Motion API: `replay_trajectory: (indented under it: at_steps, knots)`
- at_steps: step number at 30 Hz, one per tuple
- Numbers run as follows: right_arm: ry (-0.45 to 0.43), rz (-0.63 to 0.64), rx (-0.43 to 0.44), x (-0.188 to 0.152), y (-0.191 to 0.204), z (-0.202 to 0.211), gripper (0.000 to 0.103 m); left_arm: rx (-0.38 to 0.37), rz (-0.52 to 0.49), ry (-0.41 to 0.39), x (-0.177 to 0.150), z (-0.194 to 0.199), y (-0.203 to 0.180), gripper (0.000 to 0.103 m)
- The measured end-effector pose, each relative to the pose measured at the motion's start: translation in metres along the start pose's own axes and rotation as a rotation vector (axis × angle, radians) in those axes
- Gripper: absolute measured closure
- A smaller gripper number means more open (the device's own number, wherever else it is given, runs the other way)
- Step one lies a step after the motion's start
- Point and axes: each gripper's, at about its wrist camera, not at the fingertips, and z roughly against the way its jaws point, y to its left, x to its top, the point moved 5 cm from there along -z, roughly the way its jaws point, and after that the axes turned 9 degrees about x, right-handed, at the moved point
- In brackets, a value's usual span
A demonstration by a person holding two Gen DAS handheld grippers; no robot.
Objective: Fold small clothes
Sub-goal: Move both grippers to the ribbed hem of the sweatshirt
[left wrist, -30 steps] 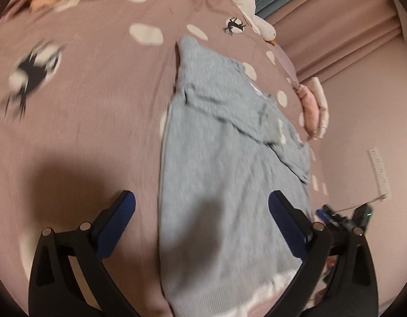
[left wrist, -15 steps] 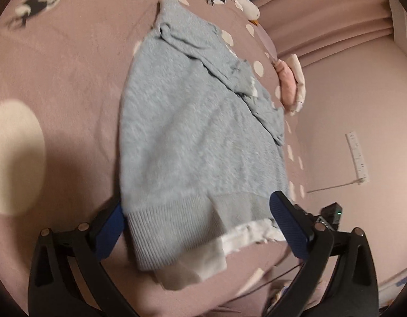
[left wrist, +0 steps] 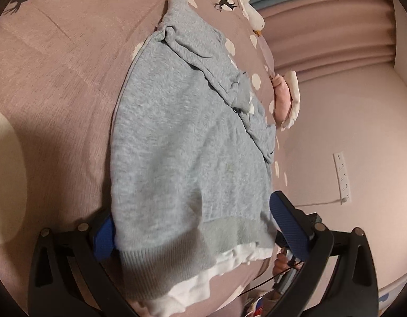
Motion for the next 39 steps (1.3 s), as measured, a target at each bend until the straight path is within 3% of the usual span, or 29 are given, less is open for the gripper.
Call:
replay_trajectory:
  at_steps: [5,14,28,39]
  knots:
    - [-0.001,0.004,0.004,-0.002,0.003,-0.002,0.046,0.014,-0.03,-0.006,-0.011,0.005,-0.003,0.001]
    - [0.01,-0.003,0.0,-0.016,0.005,0.005,0.046,0.117,-0.02,-0.043,-0.024,0.008,0.008,0.019]
    - [0.008,-0.021,-0.04,-0.03,0.007,0.005,0.046,0.12,-0.003,-0.059,-0.026,0.012,0.015,0.026]
    - [-0.017,0.022,-0.132,-0.03,0.016,-0.001,0.047,0.153,0.078,-0.088,-0.028,0.02,0.033,0.058]
